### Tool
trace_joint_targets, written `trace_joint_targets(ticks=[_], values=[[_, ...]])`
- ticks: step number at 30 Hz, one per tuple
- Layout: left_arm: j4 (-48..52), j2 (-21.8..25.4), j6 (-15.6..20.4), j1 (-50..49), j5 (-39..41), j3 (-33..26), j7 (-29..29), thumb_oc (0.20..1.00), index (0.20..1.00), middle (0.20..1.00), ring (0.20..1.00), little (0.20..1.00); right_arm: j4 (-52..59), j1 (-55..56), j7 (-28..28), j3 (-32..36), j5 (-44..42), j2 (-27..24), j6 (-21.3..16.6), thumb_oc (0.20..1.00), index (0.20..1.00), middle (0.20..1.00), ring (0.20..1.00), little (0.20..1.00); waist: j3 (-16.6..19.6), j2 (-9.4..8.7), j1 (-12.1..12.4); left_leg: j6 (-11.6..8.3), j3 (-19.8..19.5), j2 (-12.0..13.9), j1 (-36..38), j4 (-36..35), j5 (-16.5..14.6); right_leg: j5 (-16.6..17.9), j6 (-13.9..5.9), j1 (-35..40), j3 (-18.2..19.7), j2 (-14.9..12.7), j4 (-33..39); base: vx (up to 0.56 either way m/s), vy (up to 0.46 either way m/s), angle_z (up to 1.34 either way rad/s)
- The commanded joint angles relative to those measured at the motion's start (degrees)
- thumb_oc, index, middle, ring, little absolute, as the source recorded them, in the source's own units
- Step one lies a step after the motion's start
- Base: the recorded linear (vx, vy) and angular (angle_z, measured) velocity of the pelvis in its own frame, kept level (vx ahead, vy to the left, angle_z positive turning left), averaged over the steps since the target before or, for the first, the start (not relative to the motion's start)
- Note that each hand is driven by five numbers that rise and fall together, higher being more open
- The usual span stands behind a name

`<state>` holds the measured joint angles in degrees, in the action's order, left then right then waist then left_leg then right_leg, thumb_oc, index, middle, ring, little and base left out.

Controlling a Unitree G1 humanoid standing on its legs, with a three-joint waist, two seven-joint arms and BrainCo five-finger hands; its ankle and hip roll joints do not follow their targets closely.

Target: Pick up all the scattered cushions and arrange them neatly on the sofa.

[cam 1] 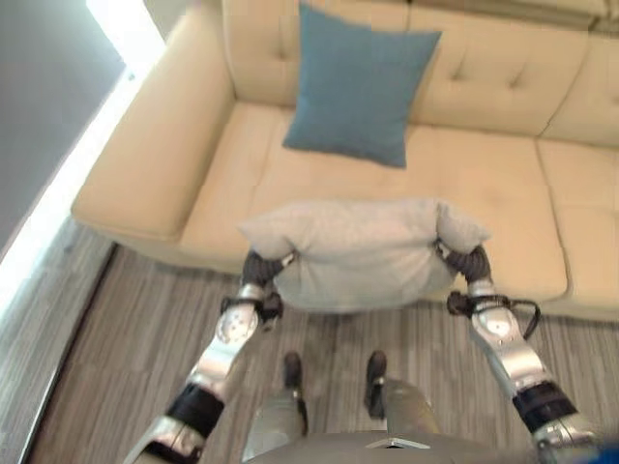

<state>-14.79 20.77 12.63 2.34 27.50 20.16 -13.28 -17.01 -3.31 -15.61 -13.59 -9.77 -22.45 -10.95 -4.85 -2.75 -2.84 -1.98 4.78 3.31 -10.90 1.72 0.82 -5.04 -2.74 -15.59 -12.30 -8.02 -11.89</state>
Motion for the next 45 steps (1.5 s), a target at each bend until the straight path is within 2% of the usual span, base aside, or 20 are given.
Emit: trace_joint_targets(ticks=[1,5,9,10,11,12,13,16,20,22,25,27,28,29,33,37,39,41,44,45], values=[[2.33,-1.72,3.45,8.30,-1.81,-2.38,2.44,0.200,0.200,0.200,0.200,0.200,4.09,-5.23,-0.27,3.63,1.00,-0.21,-2.71,0.200,0.200,0.200,0.200,0.200,-2.16,0.21,-0.96,-1.65,-1.93,1.48,-0.70,4.50,-4.80,2.67,-2.11,1.55,1.77,0.74,4.06,0.07,-0.056,-0.16],[1.49,-1.66,2.80,6.30,-2.67,-2.78,2.55,0.200,0.200,0.200,0.200,0.200,3.26,-2.56,0.06,4.27,0.93,-0.03,-2.35,0.200,0.200,0.200,0.200,0.200,-1.61,-0.70,-1.11,-1.95,-3.29,1.40,0.97,6.18,-5.12,2.44,-1.42,5.35,4.86,3.38,6.50,0.07,-0.056,-0.07],[1.80,-1.74,2.75,5.91,-2.65,-2.85,2.48,0.200,0.200,0.200,0.200,0.200,3.35,-2.05,0.10,4.08,0.85,-0.05,-2.35,0.200,0.200,0.200,0.200,0.200,-2.19,-1.15,-0.63,-2.32,-5.88,0.65,0.01,8.72,-5.34,2.64,-1.21,5.97,5.61,3.78,6.96,0.01,-0.017,-0.30],[1.72,-2.04,2.86,5.67,-2.73,-2.53,2.69,0.200,0.200,0.200,0.200,0.200,3.33,-1.79,0.28,4.20,0.71,-0.09,-2.51,0.200,0.200,0.200,0.200,0.200,-2.14,-1.48,-0.45,-2.43,-8.34,-0.24,-0.50,9.41,-5.71,2.67,-1.07,6.31,5.95,4.02,7.50,0.06,0.073,-0.15],[1.53,-2.96,2.56,4.66,-3.60,-1.96,3.26,0.200,0.200,0.200,0.200,0.200,3.23,-0.68,0.75,4.50,1.29,-0.47,-2.40,0.200,0.200,0.200,0.200,0.200,-1.46,-1.72,0.36,-2.77,-17.55,-3.13,-1.44,7.79,-6.02,3.60,-1.51,7.87,8.65,4.96,9.34,0.06,0.181,-0.05],[1.65,-3.17,2.50,4.35,-4.05,-1.74,3.99,0.200,0.200,0.200,0.200,0.200,3.42,-0.62,1.41,4.47,1.04,-0.51,-2.34,0.200,0.200,0.200,0.200,0.200,-1.25,-1.60,0.23,-2.05,-21.19,-5.42,-0.79,7.53,-6.69,4.61,-2.19,7.48,10.80,5.03,9.56,0.05,0.266,0.03],[1.97,-3.21,2.47,4.12,-4.42,-1.41,4.59,0.200,0.200,0.200,0.200,0.200,3.57,-0.18,1.98,4.66,0.88,-0.42,-2.27,0.200,0.200,0.200,0.200,0.200,-1.45,-1.45,-0.15,-1.73,-21.73,-5.89,-0.33,7.96,-7.21,4.93,-2.51,7.29,11.83,4.98,9.17,-0.01,0.185,-0.57],[2.08,-3.14,2.51,3.88,-4.47,-1.51,4.93,0.200,0.200,0.200,0.200,0.200,3.63,0.04,2.19,4.87,0.72,-0.43,-2.19,0.200,0.200,0.200,0.200,0.200,-1.51,-1.32,-0.18,-1.56,-21.26,-6.22,-0.02,8.28,-7.47,5.19,-2.76,7.29,12.83,4.89,9.10,-0.02,0.149,-1.20],[3.48,-1.90,2.68,1.50,-4.78,-2.54,6.04,0.200,0.200,0.200,0.200,0.200,3.82,-0.88,3.96,4.21,0.05,1.76,-1.77,0.200,0.200,0.200,0.200,0.200,-1.94,-0.26,0.45,0.51,-12.39,-6.44,2.43,5.78,-8.11,10.71,-7.73,3.29,19.11,2.69,9.18,-0.12,0.316,-1.13],[4.10,-0.90,2.65,1.03,-4.50,-3.12,6.29,0.200,0.200,0.200,0.200,0.200,3.46,-1.63,4.10,3.62,0.53,2.56,-1.61,0.200,0.200,0.200,0.200,0.200,-2.35,-0.18,1.24,1.06,-8.64,-5.63,2.84,4.69,-7.81,13.09,-9.24,0.38,18.23,1.56,8.20,-0.15,0.162,-2.07],[5.32,0.23,2.36,0.86,-5.00,-3.33,7.15,0.200,0.200,0.200,0.200,0.200,3.86,-1.27,4.52,3.56,0.70,3.32,-1.70,0.200,0.200,0.200,0.200,0.200,-2.71,1.13,2.82,2.04,-5.19,-4.38,2.12,4.55,-6.99,7.46,-6.33,1.11,5.56,-1.22,2.51,-0.15,0.129,-1.32],[6.15,0.46,2.16,0.07,-5.26,-3.71,7.41,0.200,0.200,0.200,0.200,0.200,4.09,-0.86,4.90,3.39,0.91,3.48,-1.83,0.200,0.200,0.200,0.200,0.200,-1.97,1.33,3.49,2.67,-3.03,-3.55,3.40,3.39,-6.69,4.09,-5.19,3.35,1.84,-0.68,-2.45,-0.08,0.078,-0.73],[6.83,0.46,2.02,-0.73,-4.98,-4.54,7.54,0.200,0.200,0.200,0.200,0.200,4.06,-0.40,4.83,3.14,1.39,3.66,-1.81,0.200,0.200,0.200,0.200,0.200,-1.23,1.11,5.03,2.66,-0.35,-3.10,4.18,2.80,-6.48,2.29,-4.79,6.50,-3.01,-1.23,-3.11,-0.05,-0.052,-1.19],[7.37,0.14,1.88,-1.33,-4.68,-4.65,7.92,0.200,0.200,0.200,0.200,0.200,4.33,-0.51,4.76,3.00,1.75,3.56,-1.39,0.200,0.200,0.200,0.200,0.200,-0.50,0.67,5.86,2.23,1.48,-2.78,5.05,2.27,-6.59,3.01,-4.66,7.50,-6.38,-2.10,-0.28,-0.01,-0.126,-1.39],[7.53,-0.71,1.75,-1.94,-4.69,-4.17,8.46,0.200,0.200,0.200,0.200,0.200,5.17,0.23,4.48,3.59,2.08,3.09,-1.27,0.200,0.200,0.200,0.200,0.200,0.03,-0.52,5.38,1.61,1.96,-2.69,5.38,4.73,-7.46,3.50,-4.32,11.11,-1.51,1.24,7.51,0.04,-0.117,-0.38],[7.48,-1.29,1.25,-2.24,-4.27,-3.79,8.30,0.200,0.200,0.200,0.200,0.200,5.79,1.34,4.25,3.48,1.29,2.24,-1.41,0.200,0.200,0.200,0.200,0.200,0.45,-0.99,4.90,1.45,1.31,-2.32,4.96,8.23,-8.58,3.80,-3.32,13.12,0.60,2.82,10.63,0.03,-0.083,-0.05],[7.44,-1.92,1.00,-1.26,-3.56,-3.14,7.30,0.200,0.200,0.200,0.200,0.200,5.79,1.77,3.90,3.54,0.47,1.47,-1.20,0.200,0.200,0.200,0.200,0.200,-1.17,-1.41,5.15,-0.12,-4.48,-3.08,0.46,16.55,-8.41,4.19,-2.23,13.55,3.08,3.49,11.39,-0.09,-0.050,-0.16],[7.60,-2.21,1.12,-0.60,-3.67,-2.96,6.98,0.200,0.200,0.200,0.200,0.200,5.25,1.62,3.67,3.45,0.89,1.11,-0.98,0.200,0.200,0.200,0.200,0.200,-1.45,-1.25,5.63,-0.78,-11.15,-5.07,-0.57,13.45,-8.38,4.27,-2.35,13.13,4.49,3.77,11.28,-0.04,0.029,-0.32],[7.59,-2.21,1.12,-0.60,-3.67,-2.97,6.98,0.200,0.200,0.200,0.200,0.200,5.25,1.62,3.67,3.44,0.89,1.11,-0.97,0.200,0.200,0.200,0.200,0.200,-1.48,-1.27,5.60,-0.78,-11.17,-5.09,-0.50,13.36,-8.32,4.27,-2.35,13.17,4.46,3.75,11.29,0.02,0.063,-0.39],[7.27,-2.28,1.40,0.06,-5.02,-2.16,6.56,0.200,0.200,0.200,0.200,0.200,5.16,2.31,3.33,4.54,2.13,0.56,-0.79,0.200,0.200,0.200,0.200,0.200,-0.05,0.08,4.47,-0.35,-11.78,-4.77,0.34,6.37,-6.43,3.98,-3.26,12.75,5.27,3.66,10.70,0.05,0.390,-0.08]])
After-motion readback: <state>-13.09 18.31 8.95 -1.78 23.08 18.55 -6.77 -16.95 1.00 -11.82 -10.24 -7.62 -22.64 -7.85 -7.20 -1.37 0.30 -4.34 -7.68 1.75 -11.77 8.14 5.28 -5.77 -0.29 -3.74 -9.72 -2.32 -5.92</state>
